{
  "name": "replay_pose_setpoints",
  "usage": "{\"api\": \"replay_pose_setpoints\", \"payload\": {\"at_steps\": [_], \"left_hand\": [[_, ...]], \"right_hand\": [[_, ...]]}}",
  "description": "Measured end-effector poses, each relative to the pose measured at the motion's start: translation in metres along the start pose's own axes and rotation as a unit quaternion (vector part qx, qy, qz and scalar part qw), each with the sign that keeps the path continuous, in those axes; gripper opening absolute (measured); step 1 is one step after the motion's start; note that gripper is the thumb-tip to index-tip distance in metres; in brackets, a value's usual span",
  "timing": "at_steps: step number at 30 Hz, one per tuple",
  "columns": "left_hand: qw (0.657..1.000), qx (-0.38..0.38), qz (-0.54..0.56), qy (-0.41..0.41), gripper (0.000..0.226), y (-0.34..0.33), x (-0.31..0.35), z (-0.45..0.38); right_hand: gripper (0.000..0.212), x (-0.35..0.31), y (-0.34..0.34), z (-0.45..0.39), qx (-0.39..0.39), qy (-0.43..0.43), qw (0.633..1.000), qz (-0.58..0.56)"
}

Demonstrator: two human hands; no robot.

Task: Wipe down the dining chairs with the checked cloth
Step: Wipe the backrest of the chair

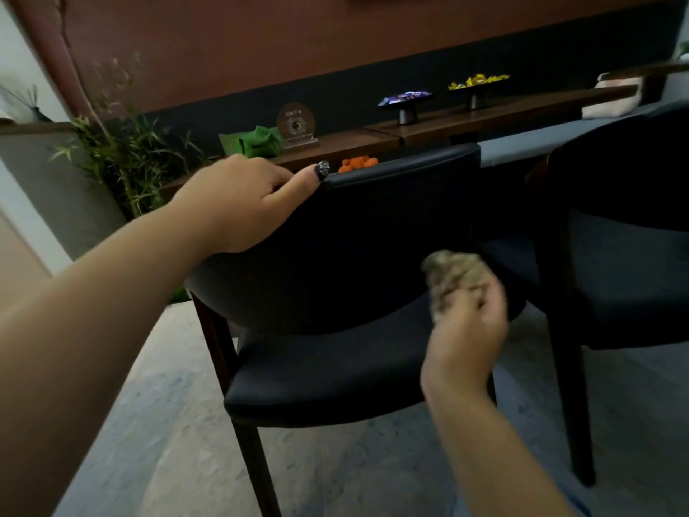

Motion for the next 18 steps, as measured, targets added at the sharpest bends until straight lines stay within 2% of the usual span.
{"api": "replay_pose_setpoints", "payload": {"at_steps": [1, 3, 5, 8, 11, 13, 15, 16, 18], "left_hand": [[1.0, 0.007, -0.005, -0.001, 0.073, 0.0, 0.001, 0.0], [1.0, 0.016, -0.012, 0.003, 0.078, 0.001, -0.002, 0.0], [1.0, 0.019, -0.015, 0.006, 0.08, 0.001, -0.006, 0.0], [1.0, 0.027, -0.013, -0.006, 0.082, -0.001, -0.008, -0.003], [0.999, 0.035, -0.011, -0.017, 0.068, -0.001, -0.009, -0.003], [0.999, 0.038, -0.002, -0.02, 0.058, -0.001, -0.007, -0.002], [0.999, 0.046, 0.0, -0.017, 0.057, -0.001, -0.006, -0.002], [0.999, 0.05, -0.002, -0.013, 0.057, -0.001, -0.007, -0.001], [0.999, 0.053, -0.01, -0.009, 0.058, 0.0, -0.009, -0.001]], "right_hand": [[0.047, -0.016, 0.003, -0.011, 0.034, 0.06, 0.998, -0.011], [0.054, -0.038, -0.001, -0.037, 0.054, 0.133, 0.989, -0.033], [0.054, -0.043, -0.017, -0.072, 0.038, 0.14, 0.989, -0.033], [0.048, -0.043, -0.058, -0.112, -0.025, 0.108, 0.993, 0.037], [0.049, -0.046, -0.064, -0.121, -0.011, 0.107, 0.991, 0.076], [0.05, -0.045, -0.06, -0.106, 0.007, 0.148, 0.985, 0.09], [0.052, -0.038, -0.067, -0.059, -0.02, 0.26, 0.958, 0.124], [0.054, -0.033, -0.074, -0.03, -0.049, 0.331, 0.931, 0.148], [0.054, -0.014, -0.084, 0.014, -0.134, 0.465, 0.853, 0.195]]}}
Point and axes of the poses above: each hand's wrist, its own z-axis away from the middle knuckle, its own y-axis out of the back of the hand, x = y × z, the point moved 7 cm from there along -z, towards the middle knuckle, and after that the axes turned 2 degrees about y, right-handed, at the moved point
